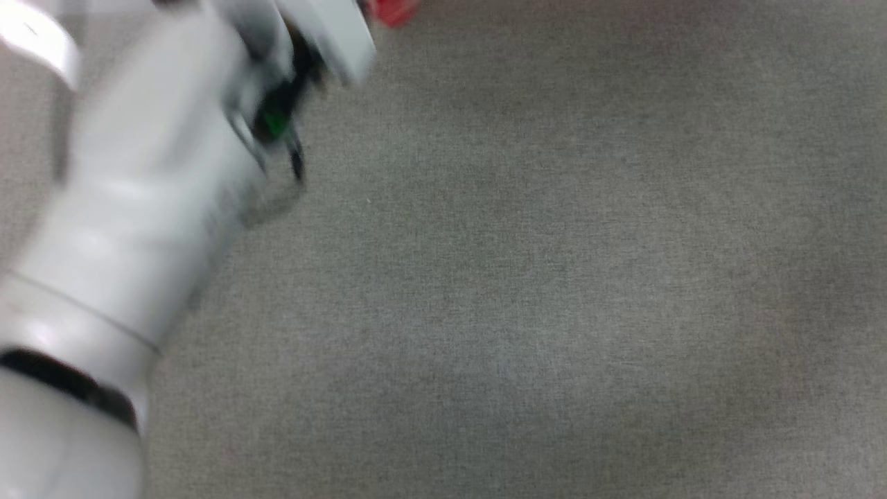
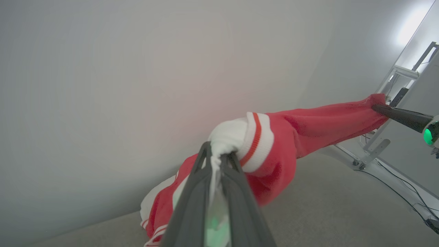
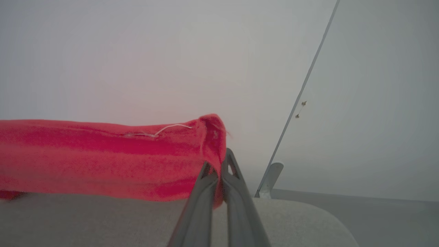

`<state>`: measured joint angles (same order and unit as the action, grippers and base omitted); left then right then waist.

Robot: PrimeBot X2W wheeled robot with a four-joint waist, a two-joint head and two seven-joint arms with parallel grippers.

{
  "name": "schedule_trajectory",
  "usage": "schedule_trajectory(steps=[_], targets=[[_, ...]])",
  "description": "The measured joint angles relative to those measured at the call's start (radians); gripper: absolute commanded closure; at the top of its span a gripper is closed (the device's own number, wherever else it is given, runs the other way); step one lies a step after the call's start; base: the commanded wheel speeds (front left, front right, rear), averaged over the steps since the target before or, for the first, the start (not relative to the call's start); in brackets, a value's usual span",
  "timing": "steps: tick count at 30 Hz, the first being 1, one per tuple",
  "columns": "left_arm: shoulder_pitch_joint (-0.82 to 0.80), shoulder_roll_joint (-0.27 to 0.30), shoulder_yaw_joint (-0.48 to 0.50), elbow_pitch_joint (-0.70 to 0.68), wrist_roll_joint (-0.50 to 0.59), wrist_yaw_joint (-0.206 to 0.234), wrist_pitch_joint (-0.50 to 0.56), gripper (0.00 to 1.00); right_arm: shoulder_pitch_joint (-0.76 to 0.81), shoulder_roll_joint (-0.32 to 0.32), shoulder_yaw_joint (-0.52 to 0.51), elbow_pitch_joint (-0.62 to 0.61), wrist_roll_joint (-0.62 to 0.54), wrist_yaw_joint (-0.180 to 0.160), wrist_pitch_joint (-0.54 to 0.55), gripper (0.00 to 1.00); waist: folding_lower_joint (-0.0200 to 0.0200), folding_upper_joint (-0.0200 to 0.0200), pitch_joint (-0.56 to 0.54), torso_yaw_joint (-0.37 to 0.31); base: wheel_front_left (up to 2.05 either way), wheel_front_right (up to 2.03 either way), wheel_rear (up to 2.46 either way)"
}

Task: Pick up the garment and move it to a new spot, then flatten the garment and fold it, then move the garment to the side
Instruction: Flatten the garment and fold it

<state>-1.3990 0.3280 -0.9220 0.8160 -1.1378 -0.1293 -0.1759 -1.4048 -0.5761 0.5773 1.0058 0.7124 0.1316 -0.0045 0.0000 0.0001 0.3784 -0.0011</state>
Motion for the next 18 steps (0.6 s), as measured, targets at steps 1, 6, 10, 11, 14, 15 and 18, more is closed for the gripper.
schedule_trajectory(steps=[1,6,10,11,14,15,18], targets=[[0.044,-0.001,-0.015,-0.024,-0.008,0.0,-0.016,1.0,0.034,-0.003,0.009,-0.019,0.032,0.0,0.004,1.0,0.0,0.0,0.002,0.0,0.0,0.0,0.0],[0.268,0.035,-0.076,-0.123,-0.025,-0.001,-0.072,1.0,0.256,-0.061,0.072,-0.18,0.167,0.0,0.036,1.0,0.0,0.0,0.002,-0.001,0.0,0.0,0.0],[0.413,0.063,-0.059,-0.203,0.0,-0.001,-0.084,1.0,0.428,-0.14,0.099,-0.335,0.259,0.0,0.043,1.0,0.0,0.0,-0.006,-0.006,0.0,0.0,0.0],[0.447,0.07,-0.038,-0.229,0.022,-0.001,-0.084,1.0,0.471,-0.161,0.099,-0.372,0.282,0.0,0.043,1.0,0.0,0.0,-0.009,-0.007,0.0,0.0,0.0],[0.554,0.1,0.031,-0.299,0.099,-0.001,-0.087,1.0,0.594,-0.214,0.094,-0.473,0.327,0.0,0.04,1.0,0.0,0.0,-0.016,-0.013,0.0,0.0,0.0],[0.597,0.105,0.069,-0.324,0.118,-0.001,-0.087,1.0,0.637,-0.229,0.088,-0.504,0.338,0.0,0.038,1.0,0.0,0.0,-0.02,-0.015,0.0,0.0,0.0],[0.723,0.117,0.158,-0.412,0.189,0.01,-0.087,1.0,0.753,-0.261,0.072,-0.583,0.354,0.0,0.031,1.0,0.0,0.0,-0.031,-0.024,0.0,0.0,0.0]])
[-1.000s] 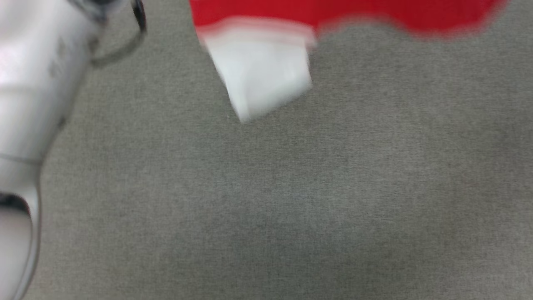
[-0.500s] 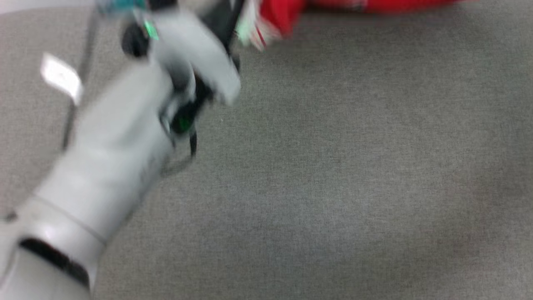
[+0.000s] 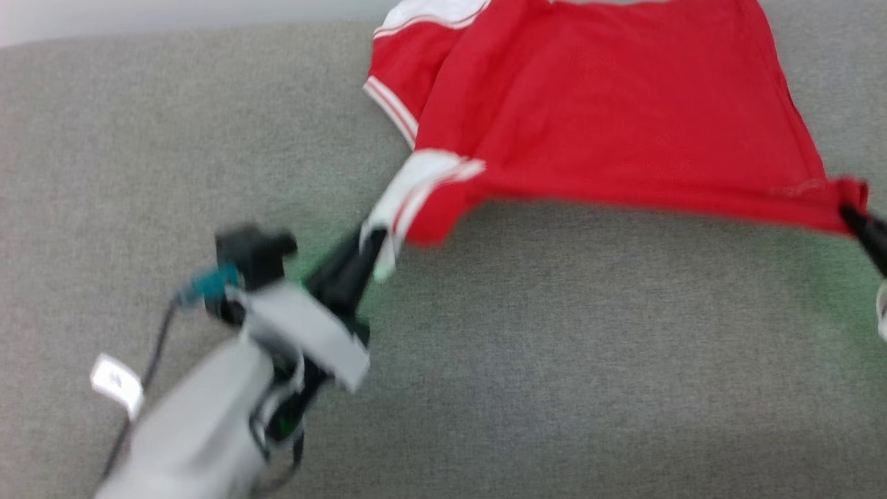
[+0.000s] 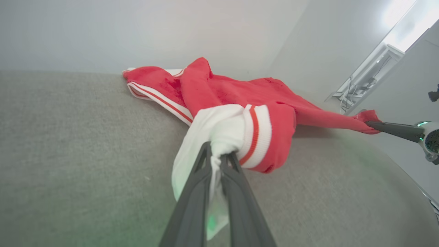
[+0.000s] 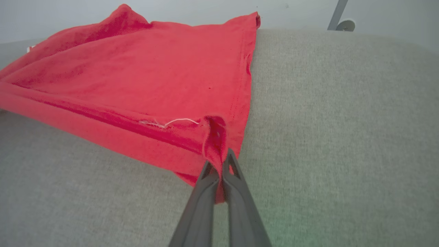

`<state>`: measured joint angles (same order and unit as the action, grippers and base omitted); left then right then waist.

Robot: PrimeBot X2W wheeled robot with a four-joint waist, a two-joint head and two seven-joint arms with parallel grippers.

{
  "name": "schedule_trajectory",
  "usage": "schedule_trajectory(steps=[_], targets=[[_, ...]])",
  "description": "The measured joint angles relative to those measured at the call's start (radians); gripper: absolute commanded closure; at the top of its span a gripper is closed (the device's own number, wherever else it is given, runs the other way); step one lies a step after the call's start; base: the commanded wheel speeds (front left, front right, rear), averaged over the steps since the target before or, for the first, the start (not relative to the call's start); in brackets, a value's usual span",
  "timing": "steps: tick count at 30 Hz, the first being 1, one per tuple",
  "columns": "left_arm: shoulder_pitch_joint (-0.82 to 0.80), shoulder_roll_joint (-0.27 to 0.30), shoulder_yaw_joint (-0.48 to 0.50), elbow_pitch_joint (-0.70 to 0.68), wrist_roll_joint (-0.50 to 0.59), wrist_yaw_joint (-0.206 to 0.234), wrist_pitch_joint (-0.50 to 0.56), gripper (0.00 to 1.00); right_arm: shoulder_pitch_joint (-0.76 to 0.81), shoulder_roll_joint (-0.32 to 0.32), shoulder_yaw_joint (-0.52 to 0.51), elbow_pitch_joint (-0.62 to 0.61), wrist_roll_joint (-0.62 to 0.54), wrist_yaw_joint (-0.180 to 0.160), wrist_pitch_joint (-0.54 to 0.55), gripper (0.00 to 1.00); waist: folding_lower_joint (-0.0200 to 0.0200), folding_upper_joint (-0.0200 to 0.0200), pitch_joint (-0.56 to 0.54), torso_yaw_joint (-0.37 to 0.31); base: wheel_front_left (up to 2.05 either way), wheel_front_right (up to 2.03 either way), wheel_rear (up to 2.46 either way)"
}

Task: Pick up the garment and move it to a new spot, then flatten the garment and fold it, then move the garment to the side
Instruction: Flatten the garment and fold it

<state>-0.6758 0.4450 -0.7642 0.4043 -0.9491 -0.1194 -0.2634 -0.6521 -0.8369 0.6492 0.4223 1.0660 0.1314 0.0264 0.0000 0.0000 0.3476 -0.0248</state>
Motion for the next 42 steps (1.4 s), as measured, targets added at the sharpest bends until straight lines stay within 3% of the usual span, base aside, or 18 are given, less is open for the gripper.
schedule_trajectory(steps=[5,12,17,20,24,30,42], targets=[[0.202,0.028,0.032,-0.147,0.079,0.024,0.0,1.0,0.173,-0.048,-0.067,-0.105,-0.006,0.0,-0.008,1.0,0.0,0.0,-0.019,-0.013,0.0,0.0,0.0],[0.419,0.121,0.029,-0.404,0.077,0.102,0.01,1.0,0.404,-0.079,-0.241,-0.249,-0.029,0.0,0.036,1.0,0.0,0.0,-0.021,-0.034,0.0,0.0,0.0],[0.519,0.189,0.035,-0.581,0.061,0.171,0.036,1.0,0.547,-0.046,-0.395,-0.357,-0.081,0.0,0.098,1.0,0.0,0.0,-0.01,-0.043,0.0,0.0,0.0],[0.515,0.201,0.043,-0.641,0.061,0.181,0.053,1.0,0.582,0.003,-0.479,-0.416,-0.128,0.0,0.152,1.0,0.0,0.0,-0.01,-0.041,0.0,0.0,0.0],[0.443,0.204,0.046,-0.645,0.069,0.167,0.089,1.0,0.566,0.074,-0.552,-0.477,-0.185,0.0,0.245,1.0,0.0,0.0,-0.018,-0.035,0.0,0.0,0.0],[0.279,0.162,0.033,-0.557,0.089,0.103,0.145,1.0,0.447,0.142,-0.59,-0.486,-0.244,0.0,0.367,1.0,0.0,0.0,-0.011,-0.026,0.0,0.0,0.0],[0.058,0.063,0.011,-0.251,0.163,0.067,0.162,1.0,0.242,0.19,-0.553,-0.261,-0.284,0.0,0.362,1.0,0.0,0.0,0.068,-0.023,0.0,0.0,0.0]])
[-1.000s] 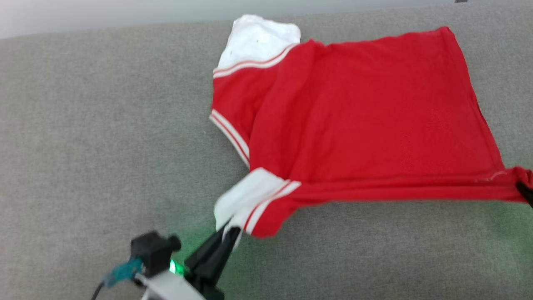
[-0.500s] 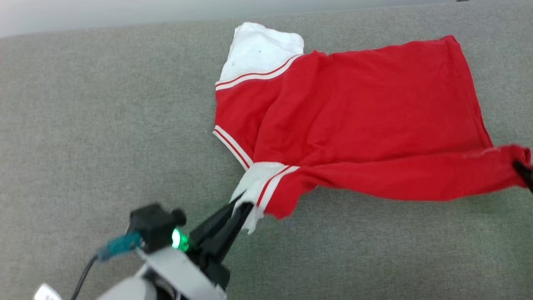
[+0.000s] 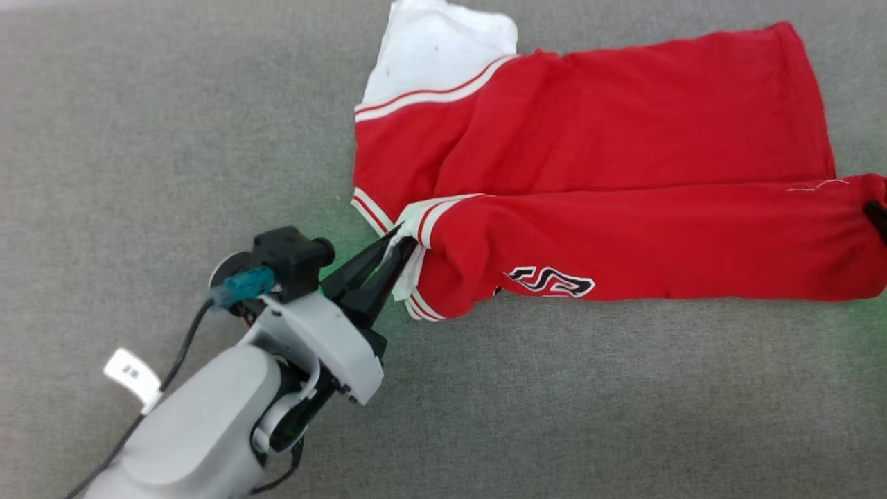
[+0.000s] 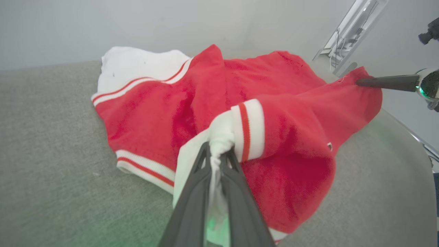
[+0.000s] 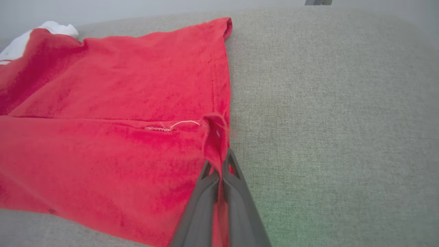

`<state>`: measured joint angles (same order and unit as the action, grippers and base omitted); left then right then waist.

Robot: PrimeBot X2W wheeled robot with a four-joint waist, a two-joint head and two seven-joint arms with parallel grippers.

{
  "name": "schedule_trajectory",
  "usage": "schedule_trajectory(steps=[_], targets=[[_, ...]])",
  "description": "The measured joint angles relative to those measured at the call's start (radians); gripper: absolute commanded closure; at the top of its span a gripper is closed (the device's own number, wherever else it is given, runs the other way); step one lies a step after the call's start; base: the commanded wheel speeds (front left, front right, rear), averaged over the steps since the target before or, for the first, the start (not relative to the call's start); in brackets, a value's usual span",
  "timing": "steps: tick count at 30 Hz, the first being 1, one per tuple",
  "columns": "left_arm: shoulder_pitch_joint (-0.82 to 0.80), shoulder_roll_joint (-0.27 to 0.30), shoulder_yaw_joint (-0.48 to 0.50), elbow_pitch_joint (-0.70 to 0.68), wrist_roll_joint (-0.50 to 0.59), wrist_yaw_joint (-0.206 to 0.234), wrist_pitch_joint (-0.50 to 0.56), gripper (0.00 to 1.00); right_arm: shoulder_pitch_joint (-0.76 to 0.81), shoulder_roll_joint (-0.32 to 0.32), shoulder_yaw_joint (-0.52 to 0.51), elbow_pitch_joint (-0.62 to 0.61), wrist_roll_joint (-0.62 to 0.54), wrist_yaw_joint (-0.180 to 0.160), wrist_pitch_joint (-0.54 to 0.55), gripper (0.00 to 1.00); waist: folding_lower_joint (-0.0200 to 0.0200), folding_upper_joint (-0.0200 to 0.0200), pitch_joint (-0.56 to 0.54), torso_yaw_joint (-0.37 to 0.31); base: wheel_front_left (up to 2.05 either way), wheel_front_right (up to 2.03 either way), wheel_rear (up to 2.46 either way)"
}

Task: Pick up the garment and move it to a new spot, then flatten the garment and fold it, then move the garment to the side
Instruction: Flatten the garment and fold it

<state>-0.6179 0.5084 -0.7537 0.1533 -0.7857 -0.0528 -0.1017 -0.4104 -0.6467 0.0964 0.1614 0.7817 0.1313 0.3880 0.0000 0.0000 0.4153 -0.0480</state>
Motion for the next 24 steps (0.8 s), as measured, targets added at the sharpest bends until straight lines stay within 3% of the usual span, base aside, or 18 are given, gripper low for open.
schedule_trajectory(steps=[12,13,15,16,17,18,24], targets=[[-0.105,-0.048,-0.057,0.212,0.06,-0.032,0.007,1.0,-0.148,0.002,0.166,0.183,0.0,0.0,-0.115,1.0,0.0,0.0,0.069,-0.004,0.0,0.0,0.0],[-0.112,-0.05,-0.06,0.225,0.064,-0.035,0.007,0.94,-0.156,0.001,0.178,0.194,0.0,0.0,-0.127,1.0,0.0,0.0,0.067,-0.004,0.0,0.0,0.0],[-0.116,-0.057,-0.06,0.248,0.064,-0.04,-0.01,0.61,-0.167,0.001,0.202,0.217,0.008,0.0,-0.15,1.0,0.0,0.0,0.058,-0.003,0.0,0.0,0.0],[-0.115,-0.059,-0.057,0.257,0.057,-0.042,-0.014,0.17,-0.171,0.001,0.209,0.227,0.012,0.0,-0.163,0.73,0.0,0.0,0.052,-0.002,0.0,0.0,0.0],[-0.115,-0.06,-0.056,0.263,0.047,-0.046,-0.014,0.0,-0.174,0.001,0.215,0.235,0.017,0.0,-0.178,0.3,0.0,0.0,0.045,-0.002,0.0,0.0,0.0],[-0.115,-0.056,-0.055,0.268,0.041,-0.049,-0.013,0.0,-0.175,-0.001,0.222,0.242,0.021,0.0,-0.188,0.0,0.0,0.0,0.037,-0.001,0.0,0.0,0.0],[-0.115,0.035,-0.054,0.235,0.003,-0.058,0.071,0.0,-0.169,-0.013,0.238,0.26,0.041,0.0,-0.245,0.0,0.0,0.0,-0.033,0.006,0.0,0.0,0.0]])
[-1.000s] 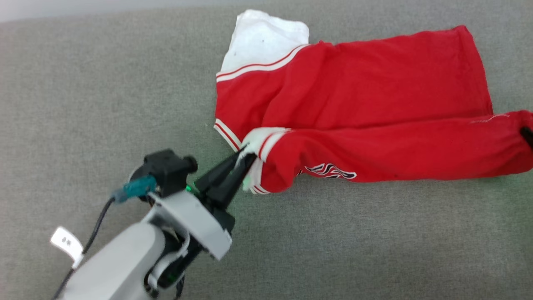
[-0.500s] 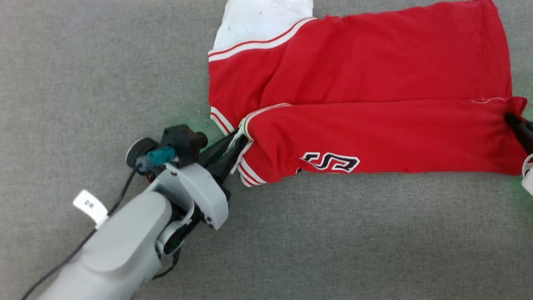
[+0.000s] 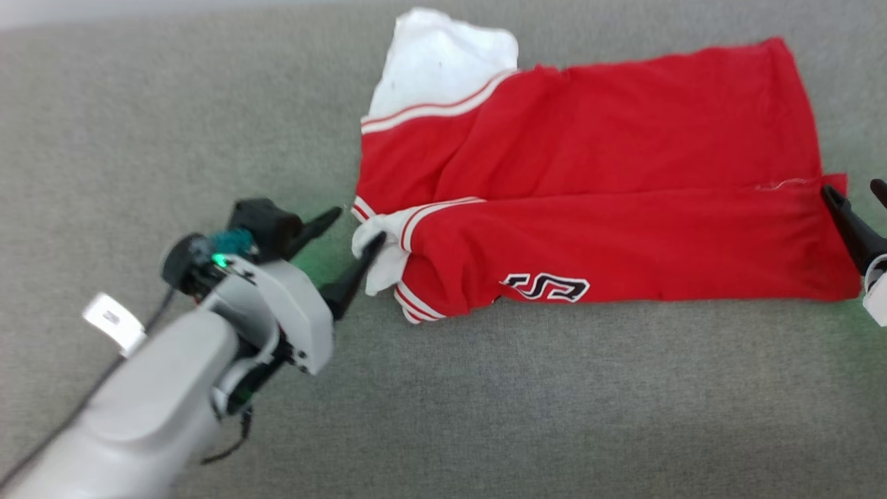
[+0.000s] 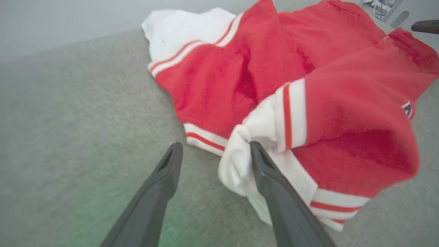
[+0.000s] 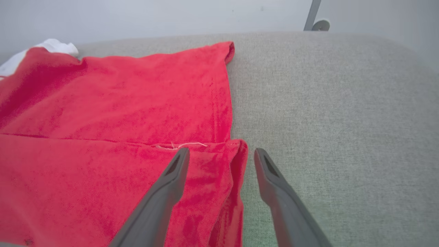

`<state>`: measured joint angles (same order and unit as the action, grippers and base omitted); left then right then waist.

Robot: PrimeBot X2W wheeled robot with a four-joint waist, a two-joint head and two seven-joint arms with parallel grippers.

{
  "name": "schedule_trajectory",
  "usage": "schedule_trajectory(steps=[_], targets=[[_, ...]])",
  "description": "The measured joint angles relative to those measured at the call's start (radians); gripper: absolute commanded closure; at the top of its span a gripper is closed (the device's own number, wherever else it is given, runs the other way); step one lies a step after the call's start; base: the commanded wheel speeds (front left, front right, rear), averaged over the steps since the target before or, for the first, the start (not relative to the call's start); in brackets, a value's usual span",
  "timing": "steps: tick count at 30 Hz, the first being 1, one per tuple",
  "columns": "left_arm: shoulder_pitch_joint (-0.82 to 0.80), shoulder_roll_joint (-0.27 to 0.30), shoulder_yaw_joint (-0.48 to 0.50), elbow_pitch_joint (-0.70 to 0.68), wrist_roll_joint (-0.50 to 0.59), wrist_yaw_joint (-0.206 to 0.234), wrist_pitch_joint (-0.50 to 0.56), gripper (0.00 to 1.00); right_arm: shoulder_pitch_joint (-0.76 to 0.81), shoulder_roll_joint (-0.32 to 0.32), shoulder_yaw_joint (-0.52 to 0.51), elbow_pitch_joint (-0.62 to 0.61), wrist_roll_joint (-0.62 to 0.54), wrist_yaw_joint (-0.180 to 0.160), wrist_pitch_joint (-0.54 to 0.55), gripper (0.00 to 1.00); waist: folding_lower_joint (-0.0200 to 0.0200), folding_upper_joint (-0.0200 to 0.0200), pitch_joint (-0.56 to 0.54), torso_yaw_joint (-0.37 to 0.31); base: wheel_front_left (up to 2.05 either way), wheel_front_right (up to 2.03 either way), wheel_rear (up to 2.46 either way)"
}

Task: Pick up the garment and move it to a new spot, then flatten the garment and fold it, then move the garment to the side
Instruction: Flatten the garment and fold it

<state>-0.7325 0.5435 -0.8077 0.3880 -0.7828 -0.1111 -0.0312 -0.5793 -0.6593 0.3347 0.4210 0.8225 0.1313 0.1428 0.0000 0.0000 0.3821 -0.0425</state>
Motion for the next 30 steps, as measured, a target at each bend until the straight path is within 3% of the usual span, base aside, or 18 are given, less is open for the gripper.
schedule_trajectory(steps=[3,6,10,14,16,20,30], targets=[[-0.01,0.05,0.015,-0.067,-0.024,0.019,0.086,0.0,0.016,-0.001,0.001,-0.004,0.008,0.0,-0.013,0.0,0.0,0.0,-0.04,0.003,0.0,0.0,0.0],[-0.024,0.095,0.033,-0.143,-0.075,0.071,0.223,0.0,0.024,0.002,0.002,-0.01,0.016,0.0,-0.017,0.0,0.0,0.0,-0.079,0.005,0.0,0.0,0.0],[-0.028,0.106,0.032,-0.267,-0.182,0.152,0.443,0.0,0.041,0.009,0.004,-0.022,0.018,0.0,-0.014,0.0,0.0,0.0,-0.117,0.004,0.0,0.0,0.0],[-0.014,0.121,-0.038,-0.377,-0.278,0.2,0.704,0.0,0.042,0.017,0.005,-0.038,0.018,0.0,-0.012,0.0,0.0,0.0,-0.126,-0.01,0.0,0.0,0.0],[-0.014,0.133,-0.055,-0.399,-0.293,0.222,0.776,0.0,0.042,0.023,0.005,-0.044,0.019,0.0,-0.012,0.0,0.0,0.0,-0.122,-0.019,0.0,0.0,0.0],[-0.028,0.103,-0.052,-0.366,-0.332,0.24,0.814,0.0,0.042,0.029,0.004,-0.054,0.021,0.0,-0.012,0.0,0.0,0.0,-0.102,-0.038,0.0,0.0,0.0],[-0.112,0.036,-0.057,-0.129,-0.327,0.198,0.827,0.0,0.029,0.041,0.011,-0.06,0.024,0.0,-0.021,0.0,0.0,0.0,-0.043,-0.106,0.0,0.0,0.0]])
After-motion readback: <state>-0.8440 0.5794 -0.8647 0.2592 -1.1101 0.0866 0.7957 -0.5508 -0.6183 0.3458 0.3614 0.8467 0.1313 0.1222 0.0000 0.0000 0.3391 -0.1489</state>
